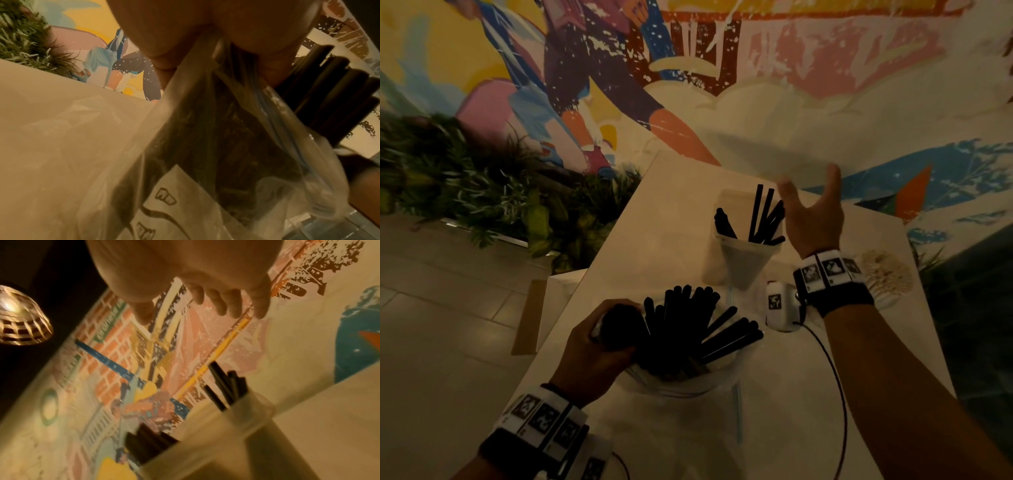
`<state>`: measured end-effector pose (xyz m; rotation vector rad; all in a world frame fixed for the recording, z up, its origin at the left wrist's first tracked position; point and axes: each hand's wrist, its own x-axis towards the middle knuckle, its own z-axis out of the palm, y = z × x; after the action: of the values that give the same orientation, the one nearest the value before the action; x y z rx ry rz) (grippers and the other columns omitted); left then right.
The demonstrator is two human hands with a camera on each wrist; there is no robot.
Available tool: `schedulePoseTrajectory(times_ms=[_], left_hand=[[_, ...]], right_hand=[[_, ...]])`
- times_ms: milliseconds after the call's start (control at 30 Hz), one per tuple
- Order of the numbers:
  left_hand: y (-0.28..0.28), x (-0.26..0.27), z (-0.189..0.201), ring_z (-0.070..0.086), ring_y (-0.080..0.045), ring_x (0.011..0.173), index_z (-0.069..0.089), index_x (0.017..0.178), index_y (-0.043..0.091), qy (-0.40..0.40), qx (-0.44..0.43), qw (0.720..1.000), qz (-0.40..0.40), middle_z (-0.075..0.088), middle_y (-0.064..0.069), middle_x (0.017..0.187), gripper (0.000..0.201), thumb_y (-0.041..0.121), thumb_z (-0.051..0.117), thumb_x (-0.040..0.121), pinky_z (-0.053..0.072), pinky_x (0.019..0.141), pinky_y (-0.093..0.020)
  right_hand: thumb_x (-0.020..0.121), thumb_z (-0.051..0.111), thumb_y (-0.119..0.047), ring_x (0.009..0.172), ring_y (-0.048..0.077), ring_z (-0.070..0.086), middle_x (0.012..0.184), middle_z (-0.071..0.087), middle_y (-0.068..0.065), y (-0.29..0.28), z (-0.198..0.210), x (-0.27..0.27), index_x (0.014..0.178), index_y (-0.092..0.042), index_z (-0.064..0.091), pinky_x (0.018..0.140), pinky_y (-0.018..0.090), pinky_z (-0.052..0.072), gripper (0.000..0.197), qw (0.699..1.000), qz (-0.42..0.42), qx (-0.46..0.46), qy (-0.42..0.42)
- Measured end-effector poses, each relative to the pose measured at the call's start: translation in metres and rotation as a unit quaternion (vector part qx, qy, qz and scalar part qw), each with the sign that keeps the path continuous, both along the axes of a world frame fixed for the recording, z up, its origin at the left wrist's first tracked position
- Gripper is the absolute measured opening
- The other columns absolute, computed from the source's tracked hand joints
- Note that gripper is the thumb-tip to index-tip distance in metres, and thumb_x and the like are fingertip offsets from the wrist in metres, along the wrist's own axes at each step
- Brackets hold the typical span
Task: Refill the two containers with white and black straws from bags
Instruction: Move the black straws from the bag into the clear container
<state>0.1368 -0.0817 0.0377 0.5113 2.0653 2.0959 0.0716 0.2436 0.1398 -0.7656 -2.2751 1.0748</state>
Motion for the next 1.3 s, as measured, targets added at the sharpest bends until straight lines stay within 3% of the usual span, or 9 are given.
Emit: schedulePoseTrajectory(times_ms=[67,133,200,300,400,600,767,1133,1300], left_hand=[[-0.001,-0.001,-0.002,0.063,-0.02,0.099,0.063,0.099,0.024,0.0,-0.004,1.0,-0.003,0.066,-0.002,0.102,0.043,0.021,0.073,0.058,0.054,0.088,-0.036],[-0.001,-0.002,-0.004,0.062,-0.023,0.101,0.063,0.1,0.024,-0.008,0.0,1.0,-0.009,0.066,-0.004,0.102,0.043,0.02,0.073,0.058,0.054,0.089,-0.042],[-0.001,-0.003,-0.004,0.062,-0.024,0.101,0.063,0.1,0.024,-0.015,0.005,1.0,-0.013,0.066,-0.004,0.103,0.044,0.019,0.072,0.057,0.053,0.088,-0.045],[-0.001,-0.003,-0.002,0.063,-0.018,0.099,0.063,0.097,0.031,-0.009,0.001,1.0,-0.014,0.066,0.0,0.102,0.043,0.023,0.071,0.056,0.055,0.086,-0.033],[-0.001,-0.004,0.0,0.062,-0.013,0.097,0.063,0.095,0.036,0.001,-0.004,1.0,-0.015,0.066,0.004,0.102,0.042,0.025,0.068,0.055,0.054,0.085,-0.026],[0.001,-0.004,0.003,0.062,-0.006,0.095,0.063,0.093,0.043,0.015,-0.014,1.0,-0.009,0.067,0.013,0.1,0.043,0.03,0.067,0.053,0.051,0.082,-0.014],[0.002,-0.007,0.001,0.063,-0.01,0.095,0.063,0.096,0.034,0.016,-0.014,1.0,-0.013,0.067,0.006,0.103,0.044,0.03,0.069,0.053,0.053,0.083,-0.02],[0.001,-0.004,0.005,0.064,-0.004,0.092,0.063,0.094,0.044,0.022,-0.011,1.0,-0.007,0.068,0.014,0.099,0.044,0.032,0.069,0.052,0.052,0.08,-0.014],[0.003,-0.002,0.006,0.063,-0.001,0.091,0.064,0.094,0.035,0.02,-0.014,1.0,-0.006,0.068,0.015,0.097,0.043,0.031,0.067,0.051,0.051,0.076,-0.01]], right_hand=[[0.086,0.062,-0.046,0.113,0.017,0.054,0.129,0.059,0.004,-0.009,0.006,0.024,0.132,-0.021,0.05,0.098,0.034,0.044,0.054,0.998,0.013,0.012,0.06],[0.087,0.06,-0.039,0.093,0.019,0.063,0.103,0.069,0.002,-0.012,-0.006,0.049,0.11,-0.024,0.063,0.087,0.04,0.052,0.027,0.995,0.096,0.008,-0.01],[0.091,0.058,-0.028,0.099,0.023,0.064,0.109,0.069,0.004,-0.008,-0.029,0.074,0.112,-0.024,0.064,0.09,0.041,0.052,0.021,0.967,0.174,0.015,-0.184],[0.087,0.061,-0.018,0.119,0.022,0.055,0.136,0.055,0.004,-0.006,-0.055,0.108,0.132,-0.024,0.052,0.1,0.033,0.045,0.046,0.887,0.232,0.068,-0.392],[0.08,0.068,-0.001,0.118,0.012,0.057,0.131,0.058,-0.004,-0.025,-0.051,0.137,0.125,-0.032,0.053,0.1,0.03,0.046,0.058,0.921,0.253,-0.091,-0.281],[0.074,0.077,-0.001,0.094,0.005,0.063,0.106,0.067,-0.014,-0.072,-0.032,0.152,0.119,-0.027,0.061,0.077,0.013,0.05,0.054,0.958,0.272,-0.079,-0.048],[0.078,0.07,0.003,0.099,0.003,0.065,0.105,0.07,-0.01,-0.107,-0.047,0.136,0.112,-0.023,0.065,0.086,0.017,0.052,0.043,0.959,0.245,-0.145,0.014],[0.077,0.07,0.009,0.079,0.009,0.068,0.078,0.072,-0.009,-0.134,-0.077,0.124,0.084,-0.019,0.067,0.072,0.02,0.054,0.029,0.939,0.174,-0.277,0.107],[0.081,0.069,-0.026,0.074,0.006,0.063,0.073,0.067,-0.011,-0.137,-0.103,0.121,0.081,-0.031,0.064,0.071,0.02,0.051,0.006,0.955,0.148,-0.243,0.09]])
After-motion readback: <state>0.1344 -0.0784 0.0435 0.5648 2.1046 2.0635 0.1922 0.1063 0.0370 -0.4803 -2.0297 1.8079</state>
